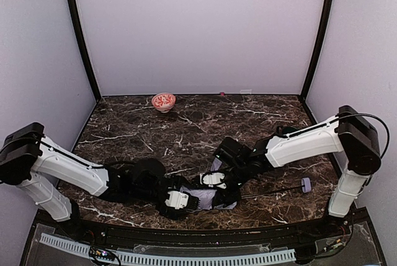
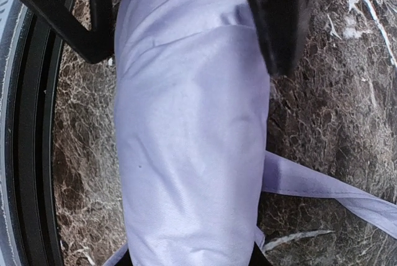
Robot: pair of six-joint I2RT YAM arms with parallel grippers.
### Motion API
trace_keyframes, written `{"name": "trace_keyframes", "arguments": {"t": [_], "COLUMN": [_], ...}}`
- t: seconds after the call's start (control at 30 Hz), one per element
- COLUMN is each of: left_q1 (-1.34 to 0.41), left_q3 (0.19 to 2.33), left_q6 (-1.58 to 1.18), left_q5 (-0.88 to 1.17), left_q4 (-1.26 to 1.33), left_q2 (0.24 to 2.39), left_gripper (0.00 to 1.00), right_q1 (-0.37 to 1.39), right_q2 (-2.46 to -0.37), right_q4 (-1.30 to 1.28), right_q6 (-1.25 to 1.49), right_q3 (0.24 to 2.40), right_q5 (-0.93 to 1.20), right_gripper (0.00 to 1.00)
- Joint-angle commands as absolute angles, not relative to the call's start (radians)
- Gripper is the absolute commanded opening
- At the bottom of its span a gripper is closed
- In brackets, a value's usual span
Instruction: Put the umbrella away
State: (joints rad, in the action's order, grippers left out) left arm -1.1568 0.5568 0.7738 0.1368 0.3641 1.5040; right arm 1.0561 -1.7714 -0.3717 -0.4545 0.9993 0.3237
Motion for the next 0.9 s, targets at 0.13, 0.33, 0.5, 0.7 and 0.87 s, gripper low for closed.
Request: {"name": "trace_keyframes", "arguments": {"t": [0.13,0.33,0.5,0.7,0.87], "left_q1": [-1.161,-1.161,-1.161,-1.161,-1.161], "left_q3": [0.652,0.733,0.714,0.724,0.724], "left_q6": [0.74,0.779,0.817,0.829,0.827], "left_q5": [0.03,0.049,0.066,0.066,0.085], "left_q4": [0.314,0.137,0.097,0.068,0.05], "left_q2": [1.695,1.779,1.772,1.792,1.795], "left_gripper": [0.89,0.64,0.32,0.16,0.09], "right_q1": [1.035,1.031,1.028,1.027,0.993], "right_q2": [-1.85,-1.839,-1.762,-1.674,-1.551], "right_q4": [-0.444,-0.418,-0.336,-0.267,-0.246], "right_q6": [-0.443,-0.433,-0.404,-0.392,-0.382], "right_q3": [0.958,0.983,0.973,0.978,0.968], "right_q5": [0.338,0.291,0.221,0.16,0.126], "right_gripper": [0.1,0.3,0.46,0.57,0.6]}}
